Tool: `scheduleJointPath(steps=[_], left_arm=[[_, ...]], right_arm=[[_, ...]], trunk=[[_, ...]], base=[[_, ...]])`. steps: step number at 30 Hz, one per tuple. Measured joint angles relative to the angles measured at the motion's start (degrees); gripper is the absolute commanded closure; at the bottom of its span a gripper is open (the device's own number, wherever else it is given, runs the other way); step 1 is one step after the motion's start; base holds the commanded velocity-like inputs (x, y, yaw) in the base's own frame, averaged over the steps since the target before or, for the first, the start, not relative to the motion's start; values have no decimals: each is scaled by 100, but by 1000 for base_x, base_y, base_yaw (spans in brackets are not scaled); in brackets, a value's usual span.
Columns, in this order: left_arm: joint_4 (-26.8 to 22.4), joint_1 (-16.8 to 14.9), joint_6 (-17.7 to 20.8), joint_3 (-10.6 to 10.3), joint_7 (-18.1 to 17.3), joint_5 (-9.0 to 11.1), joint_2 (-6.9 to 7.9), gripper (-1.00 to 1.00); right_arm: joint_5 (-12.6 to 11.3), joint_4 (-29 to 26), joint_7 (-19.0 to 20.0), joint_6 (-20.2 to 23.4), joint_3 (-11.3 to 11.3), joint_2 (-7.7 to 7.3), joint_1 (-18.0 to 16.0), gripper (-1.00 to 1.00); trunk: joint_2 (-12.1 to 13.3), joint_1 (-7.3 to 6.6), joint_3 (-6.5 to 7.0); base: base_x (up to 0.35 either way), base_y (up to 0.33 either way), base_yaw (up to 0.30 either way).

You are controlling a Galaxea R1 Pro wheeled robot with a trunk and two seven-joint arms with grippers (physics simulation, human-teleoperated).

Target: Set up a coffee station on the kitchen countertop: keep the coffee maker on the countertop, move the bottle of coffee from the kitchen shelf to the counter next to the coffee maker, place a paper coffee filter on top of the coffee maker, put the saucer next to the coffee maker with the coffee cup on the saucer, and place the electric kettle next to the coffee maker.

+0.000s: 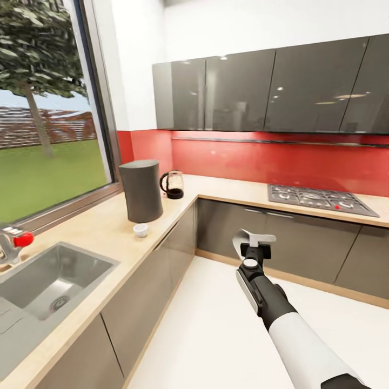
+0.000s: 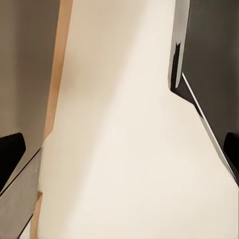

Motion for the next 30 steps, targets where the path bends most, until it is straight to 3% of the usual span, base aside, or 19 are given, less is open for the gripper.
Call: scheduleJointPath(steps=[24,30], left_arm=[[0,1,0,7,1,1,0,-100],[0,-2,0,8,1,2,0,-100]], right_arm=[[-6,12,0,0,9,14,0,100],[-6,13,0,1,9,15,0,100]], trunk=[[0,-1,0],[0,-1,0]], base=[[317,-115,0],[328,-129,167]])
